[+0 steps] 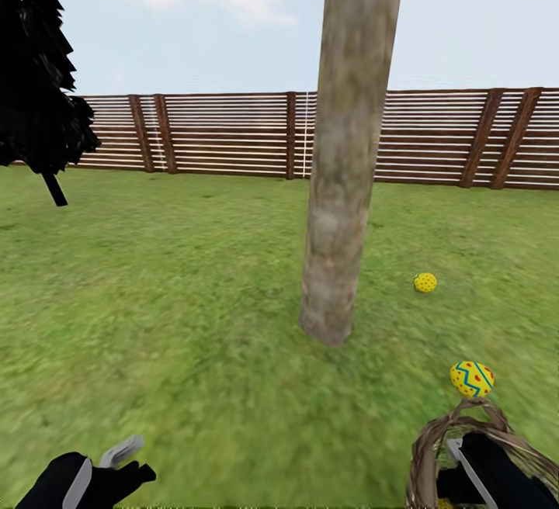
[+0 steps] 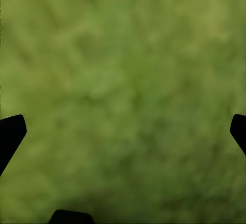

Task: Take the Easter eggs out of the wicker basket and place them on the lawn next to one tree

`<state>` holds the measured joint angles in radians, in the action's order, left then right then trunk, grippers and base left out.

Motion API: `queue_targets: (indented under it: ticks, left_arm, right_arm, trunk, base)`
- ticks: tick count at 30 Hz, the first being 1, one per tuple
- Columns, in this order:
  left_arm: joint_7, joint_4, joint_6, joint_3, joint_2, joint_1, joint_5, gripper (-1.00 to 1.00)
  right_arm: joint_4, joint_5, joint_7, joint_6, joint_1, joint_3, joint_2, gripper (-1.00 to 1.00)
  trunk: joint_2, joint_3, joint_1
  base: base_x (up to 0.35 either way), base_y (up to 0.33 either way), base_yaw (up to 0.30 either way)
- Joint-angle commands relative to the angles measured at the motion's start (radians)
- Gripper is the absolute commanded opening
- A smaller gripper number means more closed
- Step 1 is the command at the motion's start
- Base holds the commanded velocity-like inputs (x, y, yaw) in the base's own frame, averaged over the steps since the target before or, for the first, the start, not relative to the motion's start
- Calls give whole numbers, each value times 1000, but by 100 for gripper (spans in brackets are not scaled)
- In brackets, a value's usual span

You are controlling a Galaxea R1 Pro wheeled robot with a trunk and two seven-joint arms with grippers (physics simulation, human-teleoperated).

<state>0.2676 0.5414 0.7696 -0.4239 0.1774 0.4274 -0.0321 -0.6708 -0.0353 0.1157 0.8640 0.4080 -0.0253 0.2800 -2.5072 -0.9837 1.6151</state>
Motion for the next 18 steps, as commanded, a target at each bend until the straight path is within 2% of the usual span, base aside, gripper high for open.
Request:
queue_targets:
  ticks: [1, 18]
  left_arm:
    - [1, 1, 7, -4, -1, 1, -3, 100]
    - [0, -15, 6, -4, -3, 1, -3, 100]
  right_arm:
    - [-1, -4, 5, 4, 1, -3, 1, 100]
    - [-7, -3, 5, 3, 0, 1, -1, 100]
  trunk:
    - [-1, -5, 0]
    - [-5, -71, 8]
  base:
    - [0, 0, 0]
    - [0, 0, 0]
